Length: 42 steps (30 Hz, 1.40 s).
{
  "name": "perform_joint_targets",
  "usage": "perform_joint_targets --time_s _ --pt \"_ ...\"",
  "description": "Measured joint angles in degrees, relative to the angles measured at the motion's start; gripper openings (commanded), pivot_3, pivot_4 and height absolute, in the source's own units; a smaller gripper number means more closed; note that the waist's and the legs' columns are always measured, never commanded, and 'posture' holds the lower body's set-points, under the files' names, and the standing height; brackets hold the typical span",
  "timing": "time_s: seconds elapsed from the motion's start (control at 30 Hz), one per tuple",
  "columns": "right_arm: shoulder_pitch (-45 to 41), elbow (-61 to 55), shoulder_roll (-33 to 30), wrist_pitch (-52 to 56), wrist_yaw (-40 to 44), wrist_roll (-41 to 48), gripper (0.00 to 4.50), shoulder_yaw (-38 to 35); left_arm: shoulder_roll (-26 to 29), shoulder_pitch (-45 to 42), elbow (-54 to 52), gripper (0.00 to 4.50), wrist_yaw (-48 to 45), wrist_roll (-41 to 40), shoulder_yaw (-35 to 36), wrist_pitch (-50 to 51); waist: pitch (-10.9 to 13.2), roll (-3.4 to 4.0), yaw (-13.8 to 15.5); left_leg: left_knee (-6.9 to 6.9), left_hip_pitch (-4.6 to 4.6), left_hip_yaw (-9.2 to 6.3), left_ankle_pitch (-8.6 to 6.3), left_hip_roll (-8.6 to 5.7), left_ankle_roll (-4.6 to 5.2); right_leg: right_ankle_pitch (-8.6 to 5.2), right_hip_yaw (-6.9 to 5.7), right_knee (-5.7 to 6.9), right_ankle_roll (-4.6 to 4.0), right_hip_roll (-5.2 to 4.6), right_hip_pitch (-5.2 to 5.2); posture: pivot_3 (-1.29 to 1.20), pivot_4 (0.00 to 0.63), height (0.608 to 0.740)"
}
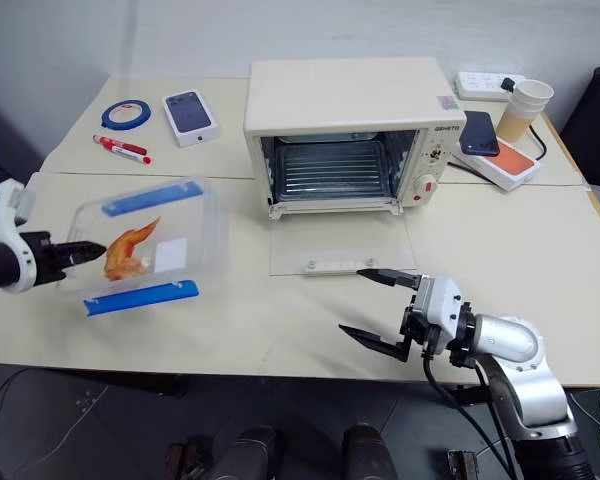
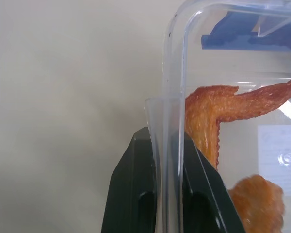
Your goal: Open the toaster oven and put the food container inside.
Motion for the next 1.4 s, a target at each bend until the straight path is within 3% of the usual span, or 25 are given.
perform_joint_targets --time_s 0.2,0.5,0.9,0.97,1.4 --pt "3.8 -0.8 -1.5 0.9 -1.9 0.2 4.50 -4.4 -12.6 -13.0 -1.2 0.12 8.7 1.0 -9.1 4.4 0.0 -0.05 -0.4 0.03 -0.04 0.03 0.00 0.06 -0.01 0.01 -0.01 0.16 0.02 0.06 -0.04 0.00 0.150 0.740" --pt "11.7 -8.3 -0.5 1.2 -7.5 0.1 4.50 -7.3 -33.7 -22.8 1.8 0.12 20.0 7.5 -13.1 5.4 0.0 -0.08 -0.6 0.15 -0.02 0.19 -0.02 0.05 -0.02 0.03 -0.07 0.19 0.06 0.20 -0.12 0.00 0.150 0.740" --pt "17.1 -13.6 2.2 1.2 -14.1 -1.3 4.50 -7.1 -47.3 -28.9 5.0 0.12 16.0 25.1 -12.6 3.7 0.0 -0.09 0.2 0.31 -0.01 0.18 -0.01 -0.09 -0.01 0.05 -0.18 0.23 0.11 0.25 -0.06 0.00 0.150 0.740" --pt "17.2 -14.1 2.3 1.2 -14.5 -1.6 4.50 -7.1 -48.9 -28.9 5.4 0.77 14.5 27.3 -12.6 3.3 0.0 -0.10 0.3 0.35 -0.01 0.19 -0.02 -0.10 0.00 0.07 -0.17 0.23 0.14 0.26 -0.05 0.00 0.150 0.740" --pt "19.0 -15.9 2.3 2.1 -16.4 -1.7 4.50 -7.3 -51.9 -29.1 6.2 3.90 3.8 40.6 -11.0 3.1 0.0 -0.10 0.8 0.38 -0.01 0.20 -0.02 -0.09 0.00 0.07 -0.18 0.25 0.14 0.28 -0.04 0.00 0.150 0.740"
